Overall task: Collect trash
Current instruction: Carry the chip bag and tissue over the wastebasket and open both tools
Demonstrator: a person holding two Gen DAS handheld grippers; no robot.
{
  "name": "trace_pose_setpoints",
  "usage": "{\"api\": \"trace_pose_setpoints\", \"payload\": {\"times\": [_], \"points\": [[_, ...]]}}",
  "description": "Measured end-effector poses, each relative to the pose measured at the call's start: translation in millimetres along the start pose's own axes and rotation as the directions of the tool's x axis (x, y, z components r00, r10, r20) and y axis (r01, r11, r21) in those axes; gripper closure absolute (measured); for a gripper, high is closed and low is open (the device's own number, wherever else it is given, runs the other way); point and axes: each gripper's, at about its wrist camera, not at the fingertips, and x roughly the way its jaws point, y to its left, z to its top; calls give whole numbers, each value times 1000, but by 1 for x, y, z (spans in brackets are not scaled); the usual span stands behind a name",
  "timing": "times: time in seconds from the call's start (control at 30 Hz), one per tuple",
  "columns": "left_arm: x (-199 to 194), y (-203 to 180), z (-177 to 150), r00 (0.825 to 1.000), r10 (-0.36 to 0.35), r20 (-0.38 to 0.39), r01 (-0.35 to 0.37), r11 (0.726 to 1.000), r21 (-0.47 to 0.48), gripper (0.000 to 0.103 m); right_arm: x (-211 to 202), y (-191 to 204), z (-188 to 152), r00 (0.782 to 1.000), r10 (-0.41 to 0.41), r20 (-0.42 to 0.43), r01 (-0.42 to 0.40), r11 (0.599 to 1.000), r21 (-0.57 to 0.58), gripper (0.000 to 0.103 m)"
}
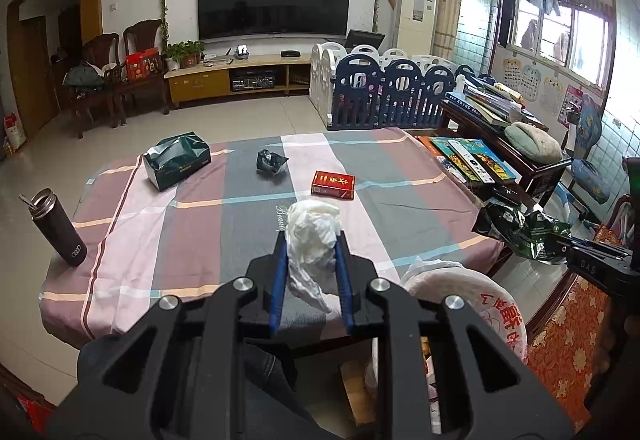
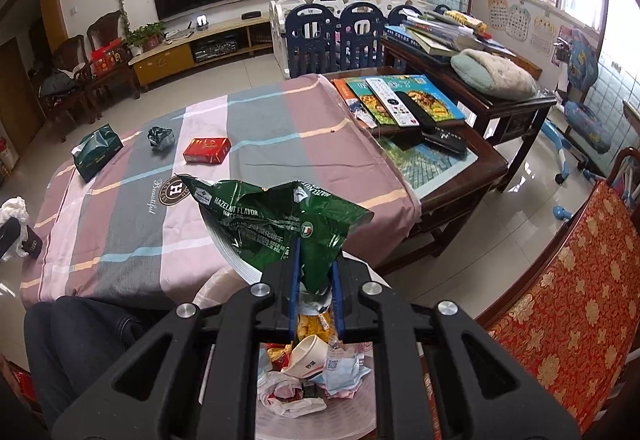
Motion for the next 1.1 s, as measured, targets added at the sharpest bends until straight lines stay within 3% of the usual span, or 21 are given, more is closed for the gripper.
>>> {"api": "trace_pose_setpoints", "payload": {"times": [0.33,0.8,0.83,0.9,0.97,1.1], "points": [[4,-5,-1,1000,-4,-11,4,1000,10,80,14,-17,-29,996,-50,-75,47,998,-33,89],[10,-12,-2,999,-17,-29,18,1000,26,80,78,-22,-78,956,-100,-277,86,994,-63,88],[11,-12,-2,999,-19,-30,20,999,25,80,81,-21,-79,952,-98,-290,80,994,-74,86],[11,-11,-3,999,-25,-32,26,999,21,80,85,-19,-81,945,-100,-312,75,993,-92,65],[11,-10,-3,999,-34,-35,35,999,12,80,87,-22,-82,941,-98,-323,76,994,-82,51],[15,-6,-3,998,-49,-50,49,999,-3,80,78,-34,-74,952,-88,-294,90,996,-9,49]]}}
